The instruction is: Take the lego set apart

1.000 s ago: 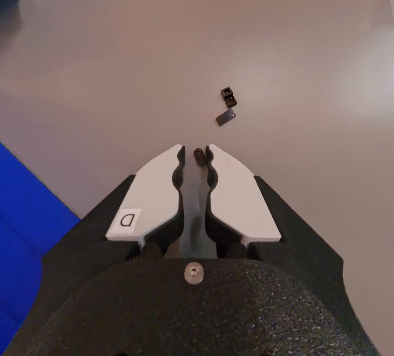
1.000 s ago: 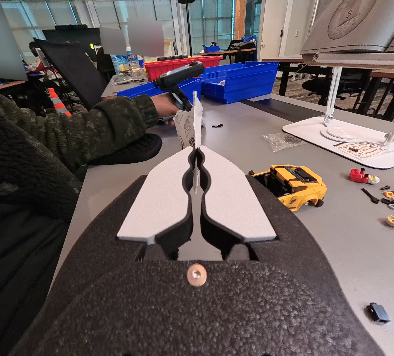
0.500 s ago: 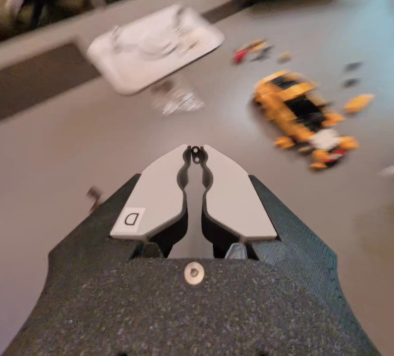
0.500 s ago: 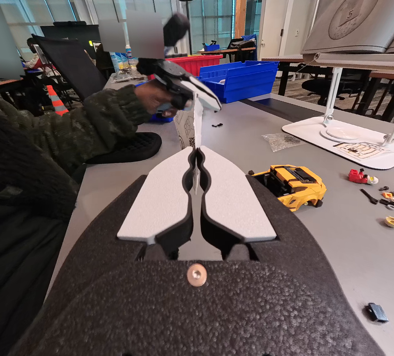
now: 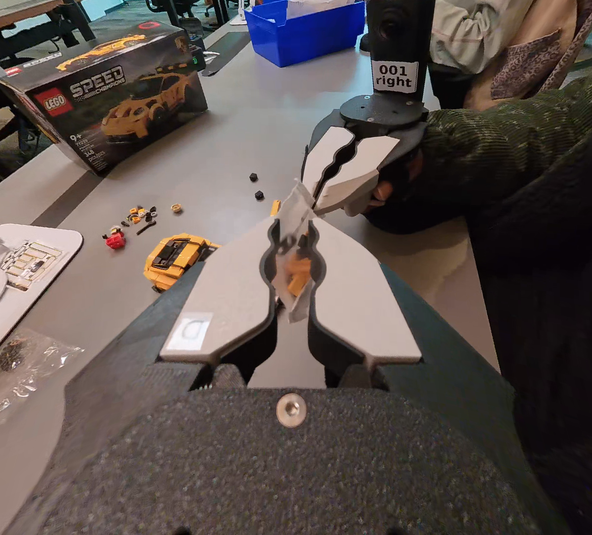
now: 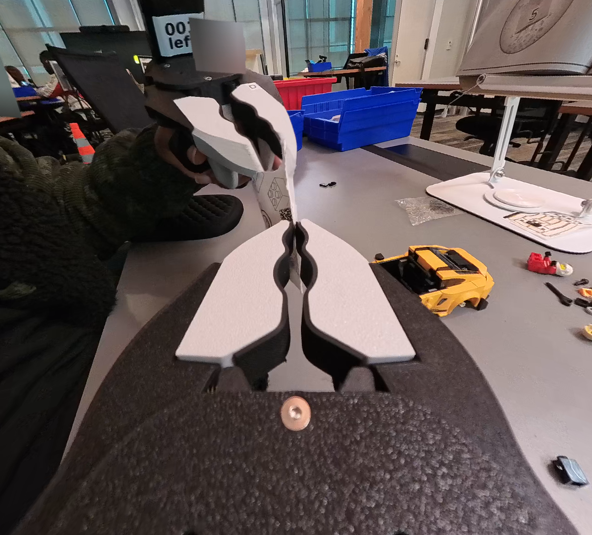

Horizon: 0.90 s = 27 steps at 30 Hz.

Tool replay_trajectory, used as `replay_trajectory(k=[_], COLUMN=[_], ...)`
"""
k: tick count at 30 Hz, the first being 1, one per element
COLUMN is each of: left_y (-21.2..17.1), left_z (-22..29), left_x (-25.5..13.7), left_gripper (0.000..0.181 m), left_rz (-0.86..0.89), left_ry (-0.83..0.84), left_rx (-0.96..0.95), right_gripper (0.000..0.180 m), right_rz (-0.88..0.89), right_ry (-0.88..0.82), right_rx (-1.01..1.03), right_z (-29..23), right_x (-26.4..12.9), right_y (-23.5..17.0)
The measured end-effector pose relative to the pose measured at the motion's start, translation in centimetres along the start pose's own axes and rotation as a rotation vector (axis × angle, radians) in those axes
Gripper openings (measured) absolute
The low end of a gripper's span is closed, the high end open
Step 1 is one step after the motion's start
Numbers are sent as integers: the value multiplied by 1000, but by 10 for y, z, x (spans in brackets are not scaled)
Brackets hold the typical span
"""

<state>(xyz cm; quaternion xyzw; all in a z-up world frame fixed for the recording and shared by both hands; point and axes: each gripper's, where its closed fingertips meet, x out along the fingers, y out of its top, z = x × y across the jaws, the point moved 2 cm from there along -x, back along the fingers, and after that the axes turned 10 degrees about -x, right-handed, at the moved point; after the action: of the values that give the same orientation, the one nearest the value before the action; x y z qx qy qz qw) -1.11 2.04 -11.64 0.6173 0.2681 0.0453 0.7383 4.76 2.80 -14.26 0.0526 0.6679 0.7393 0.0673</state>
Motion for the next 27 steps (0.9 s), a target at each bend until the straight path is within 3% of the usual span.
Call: replay_trajectory(k=[6, 8, 10, 14, 17, 22, 27], left_y=[7, 10, 8, -40, -98, -152, -176], left_z=[-9, -35, -80, -168, -209, -235, -240], left_x=[-18, -34, -58, -113, -146, -168, -162], left_gripper=[24, 22, 20, 27, 32, 35, 33], left_rz=[63, 90, 120, 43, -139, -253, -345], left_ry=[-32, 83, 302, 699, 910, 991, 953], left_rx=[-44, -73, -130, -337, -505, -695, -726], right_gripper=[0, 0, 0, 0, 0, 0, 0], right_rz=[9, 15, 19, 24, 30, 41, 52], right_ry=[-4, -6, -9, -5, -5, -6, -7], right_rx=[0, -1, -2, -4, -7, -12, -15], right_z=[1, 1, 1, 0, 0, -1, -1], right_x=[-1, -2, -2, -2, -3, -4, -6], right_y=[2, 3, 4, 5, 6, 9, 12])
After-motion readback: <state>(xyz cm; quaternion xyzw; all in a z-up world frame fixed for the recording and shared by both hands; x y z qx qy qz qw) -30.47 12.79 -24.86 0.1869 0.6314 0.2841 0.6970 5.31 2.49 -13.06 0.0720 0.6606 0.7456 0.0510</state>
